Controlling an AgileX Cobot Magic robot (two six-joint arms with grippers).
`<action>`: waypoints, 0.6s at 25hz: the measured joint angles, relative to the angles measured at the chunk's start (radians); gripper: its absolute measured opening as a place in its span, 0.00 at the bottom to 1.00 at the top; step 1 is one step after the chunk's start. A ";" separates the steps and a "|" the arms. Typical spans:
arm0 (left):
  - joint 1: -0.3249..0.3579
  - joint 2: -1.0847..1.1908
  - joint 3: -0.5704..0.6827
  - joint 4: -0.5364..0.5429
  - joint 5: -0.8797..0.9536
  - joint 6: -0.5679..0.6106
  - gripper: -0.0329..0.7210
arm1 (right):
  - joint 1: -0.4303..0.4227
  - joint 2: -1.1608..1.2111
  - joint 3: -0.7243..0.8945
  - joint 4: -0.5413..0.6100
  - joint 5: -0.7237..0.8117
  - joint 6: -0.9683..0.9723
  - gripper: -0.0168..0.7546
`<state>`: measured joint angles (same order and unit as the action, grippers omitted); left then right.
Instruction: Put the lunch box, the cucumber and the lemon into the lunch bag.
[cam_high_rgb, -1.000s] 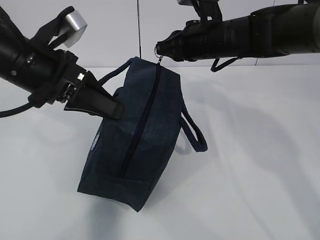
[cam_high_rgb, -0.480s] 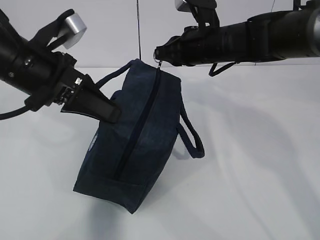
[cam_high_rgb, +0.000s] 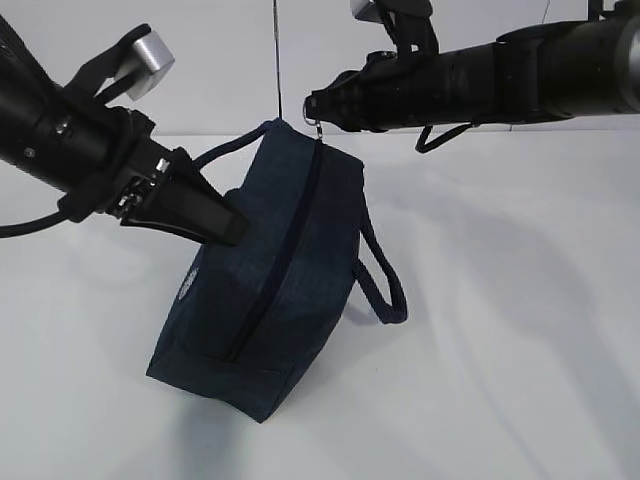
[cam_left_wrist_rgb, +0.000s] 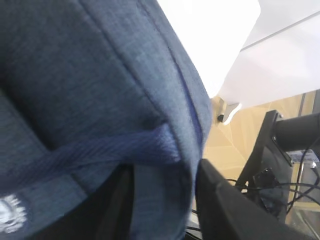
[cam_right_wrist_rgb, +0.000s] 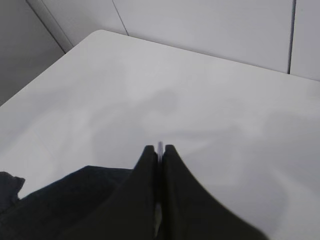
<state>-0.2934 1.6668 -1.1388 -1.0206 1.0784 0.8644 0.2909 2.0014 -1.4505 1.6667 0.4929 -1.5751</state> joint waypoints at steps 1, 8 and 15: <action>0.007 0.000 0.000 0.000 0.002 0.000 0.42 | 0.000 0.000 0.000 0.000 0.003 0.001 0.02; 0.113 -0.064 0.000 0.000 0.004 -0.002 0.44 | 0.000 0.000 -0.002 0.000 0.004 0.003 0.02; 0.156 -0.123 -0.054 0.006 0.016 -0.046 0.44 | 0.000 0.000 -0.002 0.000 0.008 0.004 0.02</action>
<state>-0.1372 1.5435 -1.1926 -1.0147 1.0944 0.8186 0.2909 2.0014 -1.4523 1.6667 0.5004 -1.5716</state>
